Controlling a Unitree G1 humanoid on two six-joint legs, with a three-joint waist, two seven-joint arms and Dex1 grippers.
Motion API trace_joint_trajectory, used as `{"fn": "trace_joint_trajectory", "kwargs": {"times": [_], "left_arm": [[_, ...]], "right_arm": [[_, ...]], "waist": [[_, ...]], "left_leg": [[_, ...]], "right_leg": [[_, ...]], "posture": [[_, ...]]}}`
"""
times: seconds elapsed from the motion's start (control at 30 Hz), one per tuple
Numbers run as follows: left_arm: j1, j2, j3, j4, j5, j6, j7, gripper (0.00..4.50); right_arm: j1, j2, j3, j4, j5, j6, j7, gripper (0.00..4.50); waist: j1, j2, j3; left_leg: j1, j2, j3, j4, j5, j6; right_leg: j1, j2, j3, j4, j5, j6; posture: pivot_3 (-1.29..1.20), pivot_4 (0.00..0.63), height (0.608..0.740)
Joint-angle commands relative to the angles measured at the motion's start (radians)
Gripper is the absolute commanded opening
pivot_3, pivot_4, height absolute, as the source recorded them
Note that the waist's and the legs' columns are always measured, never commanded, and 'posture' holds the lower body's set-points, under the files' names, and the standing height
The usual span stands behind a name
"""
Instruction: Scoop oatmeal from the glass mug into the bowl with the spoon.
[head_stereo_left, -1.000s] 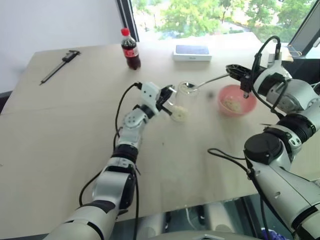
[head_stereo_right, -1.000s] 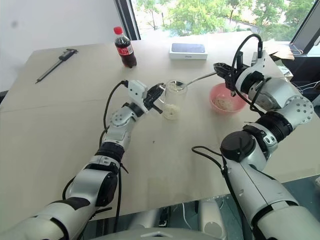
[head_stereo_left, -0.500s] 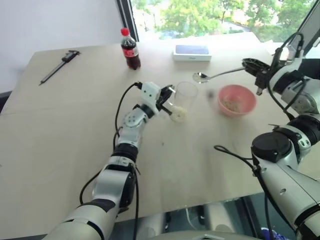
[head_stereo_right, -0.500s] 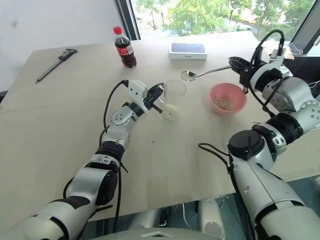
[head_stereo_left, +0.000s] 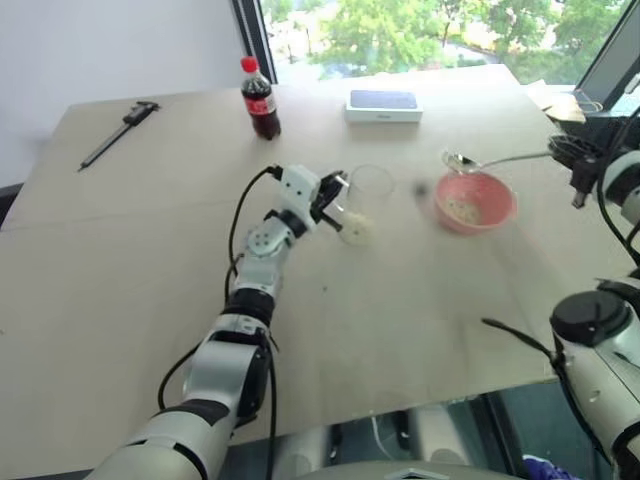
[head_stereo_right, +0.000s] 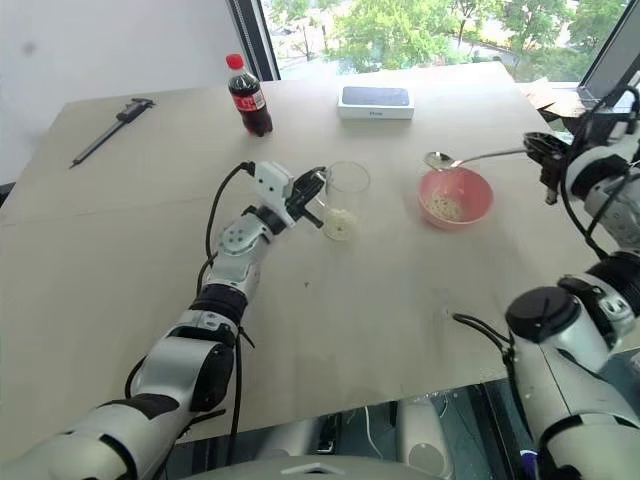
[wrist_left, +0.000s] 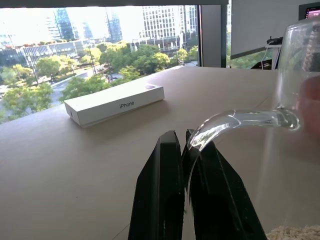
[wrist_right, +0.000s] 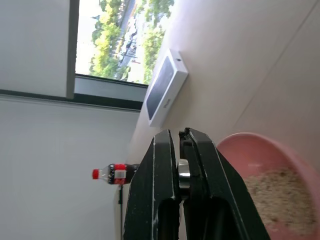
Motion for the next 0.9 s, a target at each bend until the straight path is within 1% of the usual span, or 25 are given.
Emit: {"fn": "trace_joint_trajectory", "kwargs": {"times": [0.03,0.17,0.2,0.27,0.4,0.47,0.57,0.67,0.73,0.8,0.87,0.9], "left_arm": [[0.025,0.015,0.009,-0.088,-0.006,0.005,0.007,0.08],[0.074,0.013,0.019,-0.223,-0.031,0.061,0.028,0.08],[0.088,0.013,0.022,-0.255,-0.033,0.076,0.036,0.08],[0.118,0.015,0.03,-0.323,-0.041,0.113,0.058,0.08],[0.174,0.017,0.036,-0.448,-0.04,0.183,0.111,0.08],[0.196,0.017,0.037,-0.497,-0.035,0.215,0.139,0.08],[0.246,0.014,0.035,-0.598,-0.047,0.278,0.16,0.08],[0.306,0.012,0.036,-0.693,-0.049,0.334,0.187,0.08],[0.335,0.014,0.036,-0.732,-0.049,0.36,0.198,0.08],[0.356,0.015,0.038,-0.76,-0.049,0.38,0.208,0.08],[0.369,0.015,0.039,-0.778,-0.049,0.393,0.215,0.08],[0.375,0.016,0.04,-0.783,-0.047,0.395,0.218,0.08]], "right_arm": [[0.014,-0.066,0.081,-0.015,0.007,-0.038,0.075,0.0],[0.044,-0.121,0.212,-0.034,-0.065,-0.082,0.192,0.0],[0.053,-0.137,0.263,-0.052,-0.094,-0.092,0.239,0.0],[0.063,-0.155,0.373,-0.104,-0.159,-0.121,0.313,0.0],[0.105,-0.209,0.642,-0.242,-0.328,-0.21,0.51,0.0],[0.128,-0.24,0.74,-0.286,-0.408,-0.27,0.598,0.0],[0.144,-0.301,0.883,-0.355,-0.525,-0.368,0.749,0.0],[0.16,-0.397,1.048,-0.445,-0.667,-0.485,0.922,0.0],[0.169,-0.435,1.104,-0.467,-0.737,-0.545,0.998,0.0],[0.174,-0.459,1.133,-0.461,-0.792,-0.593,1.053,0.0],[0.174,-0.449,1.118,-0.431,-0.815,-0.61,1.07,0.0],[0.165,-0.425,1.086,-0.407,-0.803,-0.591,1.058,0.0]], "waist": [[-0.003,0.0,0.0],[-0.004,0.0,0.0],[-0.004,0.0,0.0],[-0.004,0.0,0.0],[-0.001,0.0,0.0],[0.001,0.0,0.0],[0.003,0.0,0.0],[0.006,0.0,0.0],[0.009,0.0,0.0],[0.012,0.0,0.0],[0.021,0.0,0.0],[0.023,0.0,0.0]], "left_leg": [[0.001,0.0,0.001,0.0,0.0,0.001],[0.002,0.001,0.003,0.0,-0.001,0.001],[0.002,0.001,0.003,0.0,-0.001,0.001],[0.002,0.001,0.004,0.0,-0.001,0.001],[0.002,0.001,0.003,0.0,0.0,0.001],[0.002,0.001,0.003,0.0,0.0,0.0],[0.001,0.001,0.002,0.0,0.001,-0.002],[0.001,0.001,0.002,0.0,0.001,-0.002],[0.001,0.001,0.001,0.0,0.001,-0.003],[0.001,0.001,0.001,0.001,0.001,-0.003],[0.002,0.0,0.001,0.001,0.001,-0.003],[0.002,0.0,0.001,0.001,0.001,-0.003]], "right_leg": [[0.0,0.0,0.001,0.0,0.0,0.0],[0.0,0.001,0.003,-0.001,0.0,0.0],[0.0,0.001,0.003,-0.001,0.0,0.0],[0.0,0.001,0.004,0.0,0.0,0.0],[0.0,0.001,0.004,-0.001,0.0,0.0],[0.0,0.001,0.003,-0.001,0.0,0.0],[0.0,0.001,0.002,-0.001,0.0,0.0],[0.0,0.001,0.002,-0.003,0.0,0.0],[0.0,0.001,0.001,-0.006,0.0,0.0],[0.0,0.001,0.001,-0.006,0.0,0.0],[0.0,0.001,0.001,-0.005,0.0,0.0],[0.0,0.001,0.001,-0.005,0.0,0.0]], "posture": [[0.0,0.15,0.74],[0.0,0.15,0.74],[0.0,0.15,0.74],[0.0,0.15,0.74],[0.0,0.15,0.74],[0.0,0.15,0.74],[0.0,0.15,0.74],[0.0,0.15,0.74],[0.0,0.15,0.74],[0.0,0.15,0.74],[0.0,0.15,0.74],[0.0,0.15,0.74]]}}
